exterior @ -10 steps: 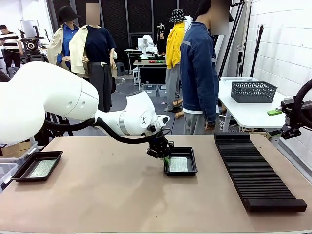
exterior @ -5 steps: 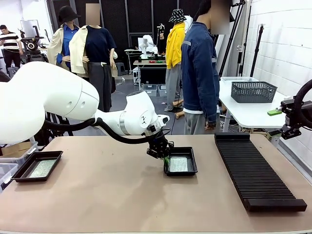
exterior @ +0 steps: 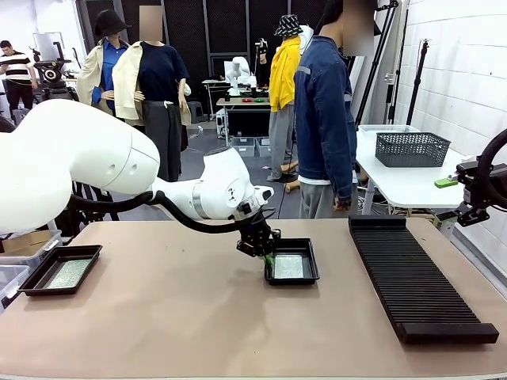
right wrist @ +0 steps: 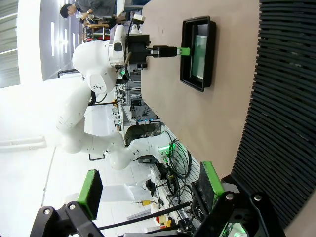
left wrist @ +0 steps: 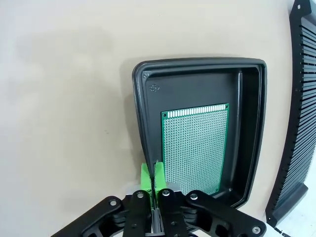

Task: Inspect and transfer BCBs to ESD trays.
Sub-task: Pick up the ESD tray and place it on the left side of the table.

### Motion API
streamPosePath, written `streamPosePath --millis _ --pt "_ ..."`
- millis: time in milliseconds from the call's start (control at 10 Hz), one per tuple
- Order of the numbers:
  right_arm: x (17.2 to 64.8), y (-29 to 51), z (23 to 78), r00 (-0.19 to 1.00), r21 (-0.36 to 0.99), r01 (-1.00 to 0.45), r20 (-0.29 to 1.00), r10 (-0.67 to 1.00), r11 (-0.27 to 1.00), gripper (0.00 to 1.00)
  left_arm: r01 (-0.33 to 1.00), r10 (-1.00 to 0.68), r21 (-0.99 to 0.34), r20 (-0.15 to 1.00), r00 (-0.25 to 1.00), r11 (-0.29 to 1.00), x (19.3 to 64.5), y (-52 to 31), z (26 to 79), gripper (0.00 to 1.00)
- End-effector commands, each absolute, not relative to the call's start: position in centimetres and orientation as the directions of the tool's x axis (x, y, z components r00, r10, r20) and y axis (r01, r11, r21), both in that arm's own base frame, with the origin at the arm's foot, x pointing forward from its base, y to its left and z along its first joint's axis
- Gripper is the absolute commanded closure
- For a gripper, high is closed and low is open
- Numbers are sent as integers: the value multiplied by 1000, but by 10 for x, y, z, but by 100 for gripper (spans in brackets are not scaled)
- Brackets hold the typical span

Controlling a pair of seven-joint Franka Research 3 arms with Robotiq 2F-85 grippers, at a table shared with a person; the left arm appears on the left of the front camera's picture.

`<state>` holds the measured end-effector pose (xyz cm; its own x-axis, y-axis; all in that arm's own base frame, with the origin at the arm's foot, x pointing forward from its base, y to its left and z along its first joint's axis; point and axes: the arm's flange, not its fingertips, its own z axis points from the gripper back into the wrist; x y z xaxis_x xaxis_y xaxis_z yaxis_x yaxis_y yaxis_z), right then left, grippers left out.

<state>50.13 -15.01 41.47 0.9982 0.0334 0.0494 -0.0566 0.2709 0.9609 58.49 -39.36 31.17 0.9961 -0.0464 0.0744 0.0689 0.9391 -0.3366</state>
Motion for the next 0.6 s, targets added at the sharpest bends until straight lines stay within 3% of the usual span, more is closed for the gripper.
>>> streamPosePath --millis 0,500 --pt "499 -148 415 998 960 -58 51 31 274 0 102 -77 -331 89 993 938 574 -364 319 100" --pt "499 -148 415 998 960 -58 51 31 274 0 128 -100 -330 101 990 935 564 -315 325 100"
